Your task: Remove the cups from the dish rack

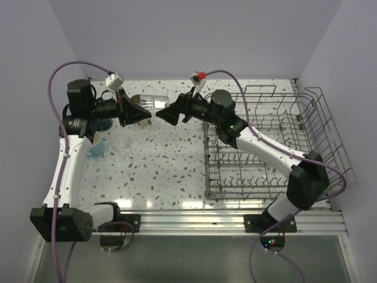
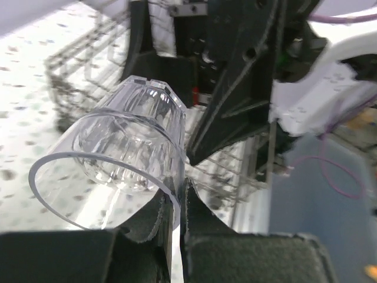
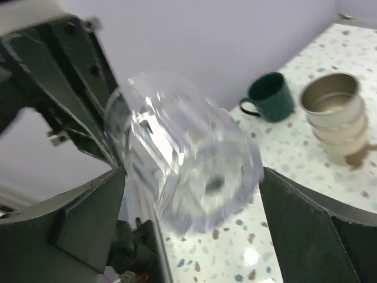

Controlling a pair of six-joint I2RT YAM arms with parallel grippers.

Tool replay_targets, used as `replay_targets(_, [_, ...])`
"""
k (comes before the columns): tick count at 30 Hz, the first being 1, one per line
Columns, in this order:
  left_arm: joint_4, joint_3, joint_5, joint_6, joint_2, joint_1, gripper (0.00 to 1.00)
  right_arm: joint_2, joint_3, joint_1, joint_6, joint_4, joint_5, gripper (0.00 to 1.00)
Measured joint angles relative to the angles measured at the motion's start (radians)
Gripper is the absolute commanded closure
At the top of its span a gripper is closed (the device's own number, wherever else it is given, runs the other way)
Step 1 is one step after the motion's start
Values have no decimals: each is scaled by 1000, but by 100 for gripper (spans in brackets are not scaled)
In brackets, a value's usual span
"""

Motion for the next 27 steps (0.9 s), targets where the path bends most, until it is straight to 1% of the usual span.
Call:
replay_targets(1, [-90, 42, -56, 80, 11, -2, 100, 0, 0, 0, -17, -28, 21, 2])
replay_targets(2, [-161, 75, -146, 164, 19, -3, 100, -1, 0, -1, -27, -51, 28, 2])
replay_targets(4, [-264, 105, -323, 300, 28, 2, 100, -8, 0, 2, -64, -114, 61, 2])
replay_targets(8, [-468, 105, -666, 552, 44, 7, 100, -39, 0, 6, -135, -214, 113, 2])
replay_targets(11, [-594, 105, -850, 696, 68, 7, 100, -69, 0, 6, -175, -258, 135, 2])
replay_targets(14, [-691, 105, -960, 786, 95, 7, 100, -86, 2, 6, -204, -287, 153, 2])
replay_targets(18, [-784, 105, -1063, 870, 117, 7, 100, -87, 6, 6, -228, -316, 168, 2])
replay_targets(23, [-842, 104, -1118, 919, 126, -2, 100, -87, 6, 6, -248, -349, 180, 2])
replay_targets(27, [-834, 59, -1152, 919, 159, -62, 100, -87, 6, 6, -256, -362, 193, 2])
